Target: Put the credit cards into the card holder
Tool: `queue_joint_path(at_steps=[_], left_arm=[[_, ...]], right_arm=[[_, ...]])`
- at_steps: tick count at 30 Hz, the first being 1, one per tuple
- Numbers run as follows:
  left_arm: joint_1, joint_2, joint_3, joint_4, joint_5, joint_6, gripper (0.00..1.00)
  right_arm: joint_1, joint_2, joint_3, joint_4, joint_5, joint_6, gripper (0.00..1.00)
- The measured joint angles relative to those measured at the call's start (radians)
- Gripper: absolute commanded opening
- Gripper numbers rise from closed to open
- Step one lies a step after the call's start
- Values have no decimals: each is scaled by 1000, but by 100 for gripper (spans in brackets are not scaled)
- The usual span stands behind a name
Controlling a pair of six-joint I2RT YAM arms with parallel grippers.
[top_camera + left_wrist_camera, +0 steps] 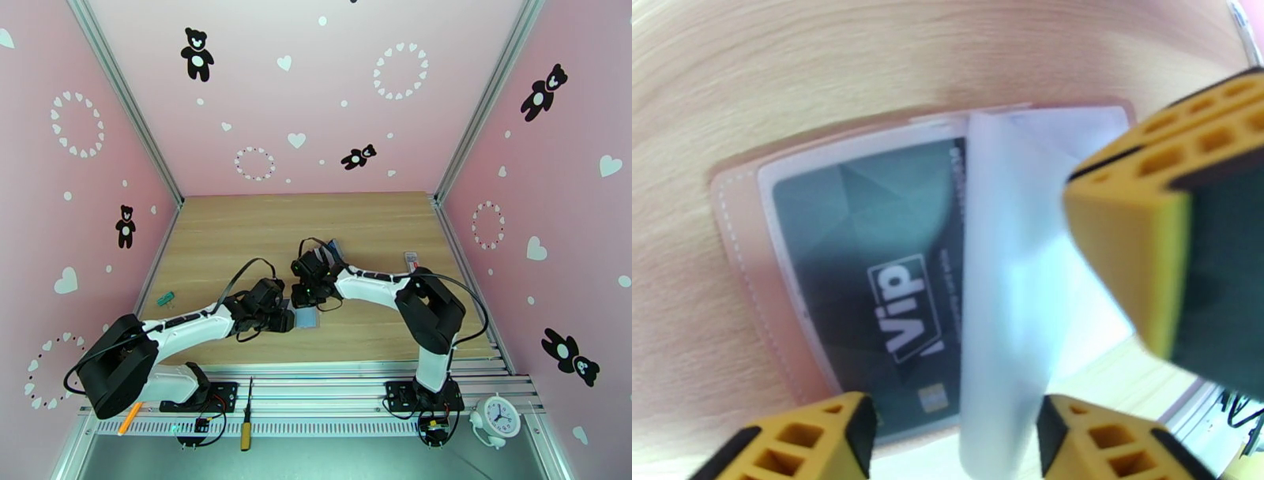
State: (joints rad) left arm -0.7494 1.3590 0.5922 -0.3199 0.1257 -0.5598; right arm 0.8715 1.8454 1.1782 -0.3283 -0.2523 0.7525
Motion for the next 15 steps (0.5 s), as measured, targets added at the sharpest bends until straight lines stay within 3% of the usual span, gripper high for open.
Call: queue_joint_path(at_steps=[7, 15], left_arm=[[0, 1, 3, -19, -8, 2, 44], [0, 6, 30, -42, -21, 6, 31]], right_arm=[[-17, -80, -10, -22, 22, -5, 26], [-34, -139, -42, -28, 32, -11, 29]])
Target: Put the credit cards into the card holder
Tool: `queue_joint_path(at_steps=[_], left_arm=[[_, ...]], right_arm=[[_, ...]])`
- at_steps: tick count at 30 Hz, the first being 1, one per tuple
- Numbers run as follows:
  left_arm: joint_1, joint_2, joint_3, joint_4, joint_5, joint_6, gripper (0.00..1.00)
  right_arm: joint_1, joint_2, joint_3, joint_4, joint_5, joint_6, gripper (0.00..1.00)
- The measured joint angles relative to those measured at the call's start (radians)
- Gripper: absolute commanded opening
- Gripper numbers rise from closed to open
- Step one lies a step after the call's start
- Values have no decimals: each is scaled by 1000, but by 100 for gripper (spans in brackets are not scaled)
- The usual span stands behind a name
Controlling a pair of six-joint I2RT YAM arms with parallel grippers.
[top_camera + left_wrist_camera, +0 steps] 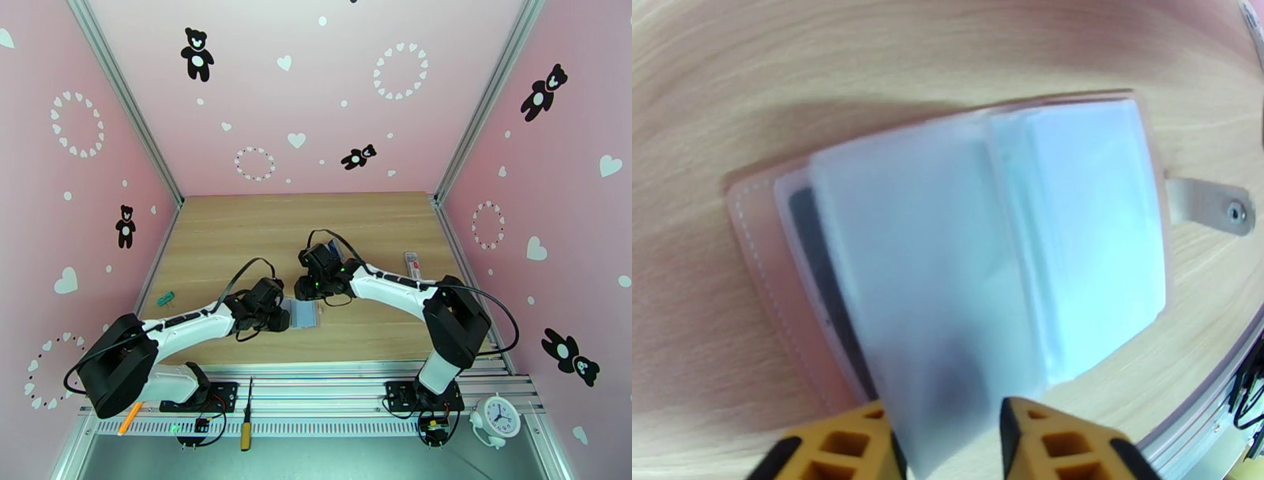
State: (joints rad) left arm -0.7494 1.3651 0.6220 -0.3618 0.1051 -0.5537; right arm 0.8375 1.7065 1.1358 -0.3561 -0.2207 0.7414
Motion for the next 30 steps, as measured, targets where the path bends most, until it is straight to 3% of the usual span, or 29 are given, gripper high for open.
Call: queue_joint_path(at_steps=[10, 17, 30], left_arm=[[0, 59, 106, -105, -116, 3, 27], [0, 85, 113, -182, -188, 0, 30], [2, 167, 146, -162, -219, 5, 31]], right_arm=[[0, 16, -30, 21, -21, 6, 14], [1, 41, -50, 28, -31, 6, 9], [-1, 42, -121, 14, -4, -13, 5]])
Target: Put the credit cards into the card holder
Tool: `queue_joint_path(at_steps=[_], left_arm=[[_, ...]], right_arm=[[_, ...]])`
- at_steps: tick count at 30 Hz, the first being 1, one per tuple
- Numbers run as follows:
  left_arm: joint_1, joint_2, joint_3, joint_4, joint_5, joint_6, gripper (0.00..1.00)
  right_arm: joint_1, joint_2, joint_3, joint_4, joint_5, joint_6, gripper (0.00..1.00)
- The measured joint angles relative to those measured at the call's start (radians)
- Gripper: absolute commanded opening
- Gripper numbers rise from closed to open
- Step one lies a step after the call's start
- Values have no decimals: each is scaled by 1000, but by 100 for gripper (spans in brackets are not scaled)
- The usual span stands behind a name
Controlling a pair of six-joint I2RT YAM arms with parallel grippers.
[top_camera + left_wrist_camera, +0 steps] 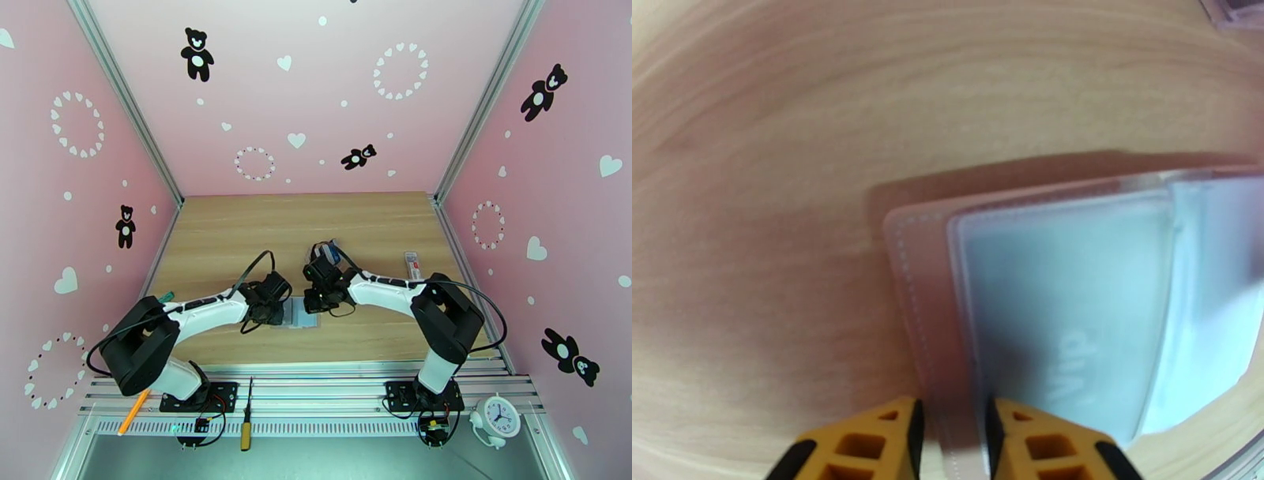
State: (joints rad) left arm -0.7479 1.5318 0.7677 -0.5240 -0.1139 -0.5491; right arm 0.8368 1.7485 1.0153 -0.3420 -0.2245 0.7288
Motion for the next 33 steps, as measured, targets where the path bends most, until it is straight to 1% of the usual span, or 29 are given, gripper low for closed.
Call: queue_joint_path(at_steps=[7, 10, 12, 15, 17, 22, 28, 33], left_arm=[[23, 25, 24, 14, -3, 21, 30], [25, 25, 24, 14, -3, 23, 31], [26, 24, 24, 11, -3, 26, 31], [27, 19, 24, 0, -3, 30, 37], [29, 15, 32, -24, -3, 34, 38], [32, 14, 107, -82, -5, 53, 41], [54, 14, 218, -109, -7, 85, 46], [105, 30, 299, -100, 6, 108, 51]], right_arm=[[-15, -17, -50, -11, 27, -2, 4], [-37, -33, -67, -17, 35, -4, 5], [-51, -37, -69, -24, 36, -6, 8], [-58, -48, -69, -29, 35, -11, 13], [-58, -60, -65, -37, 35, -17, 18], [-58, -84, -13, -71, 35, -33, 26], [-82, -127, 63, -111, 35, -58, 33], [-160, -135, 118, -147, 37, -100, 35]])
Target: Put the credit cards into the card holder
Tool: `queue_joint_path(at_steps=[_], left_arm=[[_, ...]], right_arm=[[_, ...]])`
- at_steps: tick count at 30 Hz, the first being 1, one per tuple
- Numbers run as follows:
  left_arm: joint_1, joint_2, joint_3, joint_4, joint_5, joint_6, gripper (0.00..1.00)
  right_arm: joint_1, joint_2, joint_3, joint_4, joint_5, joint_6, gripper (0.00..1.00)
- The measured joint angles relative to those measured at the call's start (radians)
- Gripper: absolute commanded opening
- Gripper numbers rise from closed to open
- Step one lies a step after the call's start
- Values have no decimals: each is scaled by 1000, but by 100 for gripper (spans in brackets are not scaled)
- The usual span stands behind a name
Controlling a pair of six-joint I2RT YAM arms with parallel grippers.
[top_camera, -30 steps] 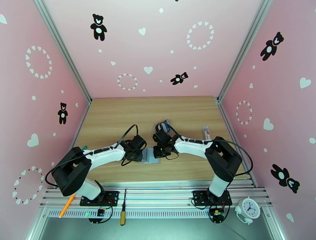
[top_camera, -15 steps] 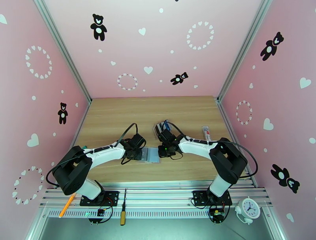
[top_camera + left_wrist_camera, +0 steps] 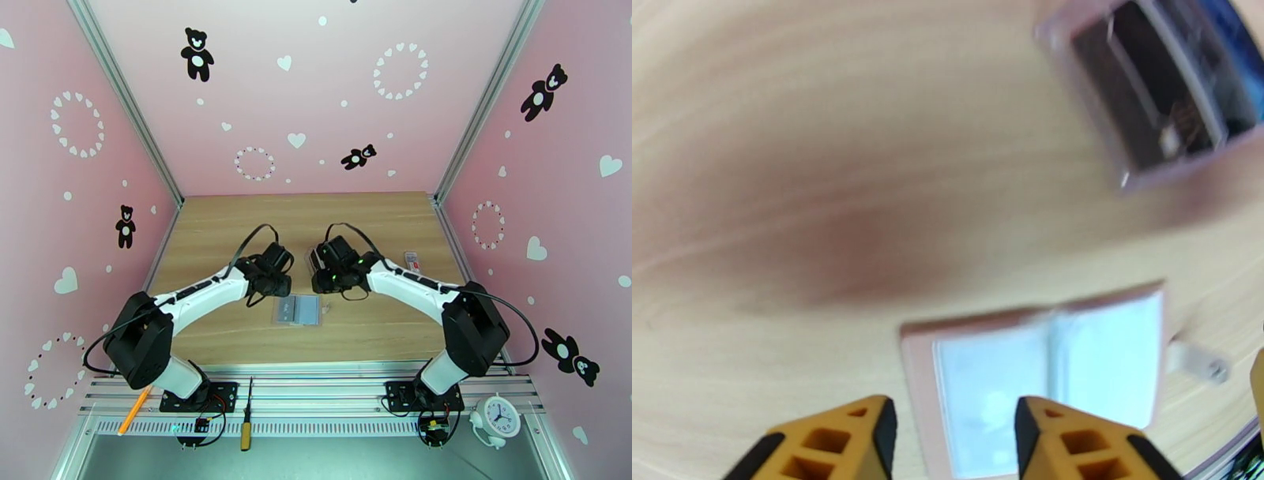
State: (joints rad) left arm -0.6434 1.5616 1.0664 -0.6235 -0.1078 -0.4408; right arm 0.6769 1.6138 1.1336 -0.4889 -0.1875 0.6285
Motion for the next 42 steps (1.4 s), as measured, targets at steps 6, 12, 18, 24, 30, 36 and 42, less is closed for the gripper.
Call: queue_joint_path(at_steps=[6, 12, 18, 24, 30, 36, 42], left_arm=[[53, 116, 101, 67, 80, 4, 53], [60, 258, 225, 126, 174, 2, 53], [72, 341, 284, 176, 246, -14, 51], [99, 410, 293, 214, 311, -36, 51], [101, 446, 313, 251, 360, -60, 51], [105, 467, 328, 291, 394, -88, 51], [109, 491, 350, 293, 402, -106, 48]], right_arm=[[-105, 1, 85, -62, 26, -79, 38], [-166, 57, 210, -103, 98, -166, 45], [-168, 168, 308, -150, 166, -246, 47], [-167, 220, 344, -182, 223, -289, 48], [-169, 229, 363, -195, 253, -305, 48], [-177, 252, 369, -197, 263, -308, 49], [-187, 275, 385, -200, 264, -319, 53]])
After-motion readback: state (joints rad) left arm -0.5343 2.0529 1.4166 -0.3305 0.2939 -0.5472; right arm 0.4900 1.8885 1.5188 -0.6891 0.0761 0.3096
